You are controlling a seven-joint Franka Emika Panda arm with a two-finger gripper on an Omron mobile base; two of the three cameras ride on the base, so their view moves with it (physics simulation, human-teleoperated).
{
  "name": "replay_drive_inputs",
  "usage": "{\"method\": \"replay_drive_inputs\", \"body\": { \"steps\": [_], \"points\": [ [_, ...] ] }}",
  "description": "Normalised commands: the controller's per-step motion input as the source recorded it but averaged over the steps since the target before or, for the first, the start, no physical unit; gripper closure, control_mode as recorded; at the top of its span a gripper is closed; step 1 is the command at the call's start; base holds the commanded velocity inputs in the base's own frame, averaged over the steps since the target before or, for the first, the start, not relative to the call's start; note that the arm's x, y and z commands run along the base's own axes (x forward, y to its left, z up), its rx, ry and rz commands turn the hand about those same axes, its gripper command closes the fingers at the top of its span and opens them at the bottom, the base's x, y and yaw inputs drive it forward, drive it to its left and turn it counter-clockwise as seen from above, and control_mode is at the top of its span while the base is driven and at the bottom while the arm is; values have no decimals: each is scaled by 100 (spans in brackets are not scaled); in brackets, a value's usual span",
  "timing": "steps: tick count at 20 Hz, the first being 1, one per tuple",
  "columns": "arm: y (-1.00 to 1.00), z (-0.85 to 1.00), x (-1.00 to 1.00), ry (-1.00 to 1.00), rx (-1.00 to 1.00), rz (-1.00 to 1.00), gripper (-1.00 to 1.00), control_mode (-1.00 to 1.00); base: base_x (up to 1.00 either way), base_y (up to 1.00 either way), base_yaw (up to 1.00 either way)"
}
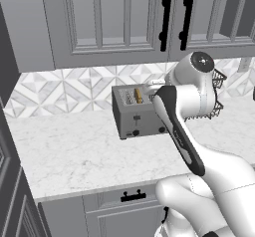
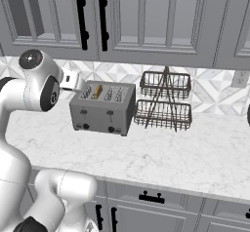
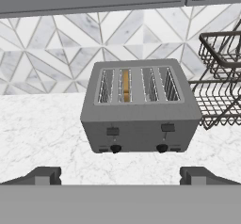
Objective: Start the toaster. Once the lever pops up, take the bread to the plate on the dining counter.
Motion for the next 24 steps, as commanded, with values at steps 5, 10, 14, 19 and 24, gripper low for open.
{"method": "replay_drive_inputs", "body": {
  "steps": [5,10,14,19,24],
  "points": [
    [0,0,0,0,0,0,-100,-100,0,0,0],
    [0,0,0,0,0,0,-100,-100,0,0,0],
    [0,0,-8,0,0,0,-100,-100,0,0,0],
    [3,-11,-37,0,-1,0,-100,-100,0,0,0],
    [1,-24,-6,0,-4,-1,-100,-100,0,0,0]
  ]
}}
